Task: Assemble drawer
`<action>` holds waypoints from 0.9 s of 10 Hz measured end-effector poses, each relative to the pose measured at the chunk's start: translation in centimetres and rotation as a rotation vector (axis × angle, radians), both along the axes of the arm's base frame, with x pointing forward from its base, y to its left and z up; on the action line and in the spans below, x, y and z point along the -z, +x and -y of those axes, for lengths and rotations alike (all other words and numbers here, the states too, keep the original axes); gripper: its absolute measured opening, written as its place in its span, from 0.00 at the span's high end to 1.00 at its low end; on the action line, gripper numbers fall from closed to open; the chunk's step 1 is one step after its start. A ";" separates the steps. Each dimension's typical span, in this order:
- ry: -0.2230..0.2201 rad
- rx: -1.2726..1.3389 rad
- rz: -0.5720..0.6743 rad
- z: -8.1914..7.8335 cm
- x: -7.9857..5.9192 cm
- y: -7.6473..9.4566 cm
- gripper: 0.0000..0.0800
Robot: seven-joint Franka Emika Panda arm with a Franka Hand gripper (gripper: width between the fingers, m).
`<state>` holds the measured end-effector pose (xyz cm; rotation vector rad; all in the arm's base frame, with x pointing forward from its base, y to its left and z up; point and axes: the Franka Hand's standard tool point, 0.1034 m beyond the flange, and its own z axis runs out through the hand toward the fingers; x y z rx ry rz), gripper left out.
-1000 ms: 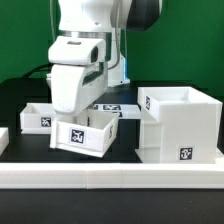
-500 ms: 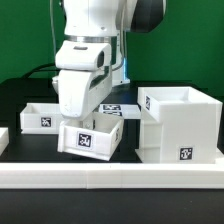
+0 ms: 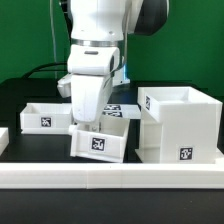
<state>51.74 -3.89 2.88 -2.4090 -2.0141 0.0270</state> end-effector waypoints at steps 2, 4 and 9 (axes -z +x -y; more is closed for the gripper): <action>-0.001 0.013 -0.001 0.5 0.0 -0.1 0.95; 0.023 -0.037 0.010 1.6 0.3 -0.4 0.95; 0.059 -0.059 -0.016 0.3 0.8 0.0 0.95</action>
Offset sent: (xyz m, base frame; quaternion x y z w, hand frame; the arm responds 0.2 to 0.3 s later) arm -0.0047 0.0193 -0.0068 -0.0178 0.1580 -0.0213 0.9871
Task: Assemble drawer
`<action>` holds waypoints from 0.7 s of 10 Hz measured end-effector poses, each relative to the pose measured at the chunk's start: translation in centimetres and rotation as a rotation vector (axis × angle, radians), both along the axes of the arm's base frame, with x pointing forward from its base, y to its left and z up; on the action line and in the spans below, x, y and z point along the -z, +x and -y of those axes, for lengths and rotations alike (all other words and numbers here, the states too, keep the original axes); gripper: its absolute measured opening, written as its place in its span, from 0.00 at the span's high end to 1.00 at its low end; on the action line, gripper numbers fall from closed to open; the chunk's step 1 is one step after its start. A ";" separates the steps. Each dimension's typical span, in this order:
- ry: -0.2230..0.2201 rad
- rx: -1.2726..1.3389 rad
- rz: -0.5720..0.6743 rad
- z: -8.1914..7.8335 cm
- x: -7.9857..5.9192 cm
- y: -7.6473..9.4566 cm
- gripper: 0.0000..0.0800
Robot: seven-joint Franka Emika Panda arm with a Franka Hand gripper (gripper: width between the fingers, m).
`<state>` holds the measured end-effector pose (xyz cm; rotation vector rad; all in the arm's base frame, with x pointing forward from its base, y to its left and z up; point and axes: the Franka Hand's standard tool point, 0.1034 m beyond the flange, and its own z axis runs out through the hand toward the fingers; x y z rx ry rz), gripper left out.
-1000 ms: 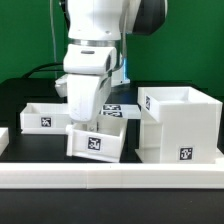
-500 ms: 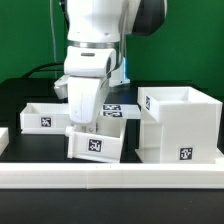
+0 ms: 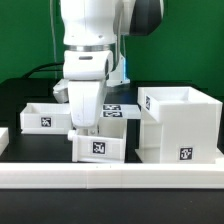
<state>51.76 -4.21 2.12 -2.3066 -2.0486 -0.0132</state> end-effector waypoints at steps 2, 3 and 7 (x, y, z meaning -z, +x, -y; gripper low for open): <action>0.000 0.002 -0.001 0.1 0.1 0.0 0.95; 0.000 0.002 -0.001 0.1 0.1 0.0 0.95; 0.009 -0.056 0.000 -2.7 -0.2 1.1 0.95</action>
Offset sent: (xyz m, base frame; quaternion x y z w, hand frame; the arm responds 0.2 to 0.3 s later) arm 0.0066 0.0075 -0.0034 0.0282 -0.0091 -0.0704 0.9971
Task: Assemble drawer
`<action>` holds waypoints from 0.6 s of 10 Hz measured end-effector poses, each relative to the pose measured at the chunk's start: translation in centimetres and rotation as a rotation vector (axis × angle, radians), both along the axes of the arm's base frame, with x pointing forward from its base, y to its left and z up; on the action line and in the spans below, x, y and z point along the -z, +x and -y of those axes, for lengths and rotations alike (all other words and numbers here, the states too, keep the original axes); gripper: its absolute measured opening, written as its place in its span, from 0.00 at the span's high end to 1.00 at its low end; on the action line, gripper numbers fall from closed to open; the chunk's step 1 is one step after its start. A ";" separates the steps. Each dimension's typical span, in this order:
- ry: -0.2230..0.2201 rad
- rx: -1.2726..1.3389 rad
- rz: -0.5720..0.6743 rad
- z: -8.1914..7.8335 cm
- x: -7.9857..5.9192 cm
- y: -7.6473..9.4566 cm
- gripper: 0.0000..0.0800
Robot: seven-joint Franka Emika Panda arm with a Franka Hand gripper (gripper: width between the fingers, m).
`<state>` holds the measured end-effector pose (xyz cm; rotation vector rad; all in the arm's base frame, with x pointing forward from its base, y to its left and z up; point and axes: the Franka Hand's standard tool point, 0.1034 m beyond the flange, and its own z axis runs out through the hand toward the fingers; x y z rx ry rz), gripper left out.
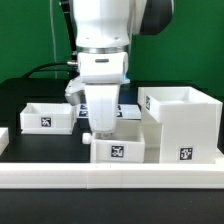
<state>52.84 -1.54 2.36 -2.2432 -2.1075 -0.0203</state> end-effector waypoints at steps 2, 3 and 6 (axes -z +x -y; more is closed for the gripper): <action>0.002 -0.005 0.000 -0.1 0.2 0.1 0.95; 0.002 -0.002 -0.001 -0.1 0.2 0.1 0.95; 0.004 0.002 -0.004 -0.1 0.4 0.0 0.95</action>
Offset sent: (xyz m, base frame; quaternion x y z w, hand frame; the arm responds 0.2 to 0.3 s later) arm 0.0000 0.0000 0.0000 0.0000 0.0000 0.0000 1.0000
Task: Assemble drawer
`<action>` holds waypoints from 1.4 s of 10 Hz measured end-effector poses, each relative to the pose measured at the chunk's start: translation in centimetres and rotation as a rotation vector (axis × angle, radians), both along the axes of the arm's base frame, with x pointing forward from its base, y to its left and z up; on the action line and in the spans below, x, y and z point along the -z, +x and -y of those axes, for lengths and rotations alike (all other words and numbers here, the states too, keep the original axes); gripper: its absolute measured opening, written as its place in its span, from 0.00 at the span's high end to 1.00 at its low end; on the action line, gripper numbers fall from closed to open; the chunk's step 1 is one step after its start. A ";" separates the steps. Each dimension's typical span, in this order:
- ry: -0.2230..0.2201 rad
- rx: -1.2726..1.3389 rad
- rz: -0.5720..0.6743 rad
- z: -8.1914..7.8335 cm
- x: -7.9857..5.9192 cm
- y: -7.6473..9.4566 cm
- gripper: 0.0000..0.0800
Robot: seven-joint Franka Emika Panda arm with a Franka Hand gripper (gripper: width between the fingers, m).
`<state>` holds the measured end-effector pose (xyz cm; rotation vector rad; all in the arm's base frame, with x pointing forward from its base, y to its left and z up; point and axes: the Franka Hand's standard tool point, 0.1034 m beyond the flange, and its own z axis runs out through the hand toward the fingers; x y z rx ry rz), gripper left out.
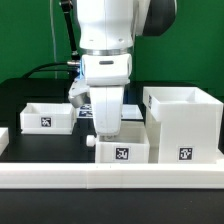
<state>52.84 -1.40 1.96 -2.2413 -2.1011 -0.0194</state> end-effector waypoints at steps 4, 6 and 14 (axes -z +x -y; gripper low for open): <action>0.000 0.024 0.055 -0.6 -0.1 0.7 0.95; 0.001 0.035 0.052 -0.7 0.0 0.6 0.95; -0.007 0.014 0.048 -1.5 0.3 0.5 0.95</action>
Offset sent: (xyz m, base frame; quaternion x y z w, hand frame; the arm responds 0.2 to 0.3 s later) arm 0.0045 0.0012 0.0010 -0.0673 -0.0110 0.0015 0.9977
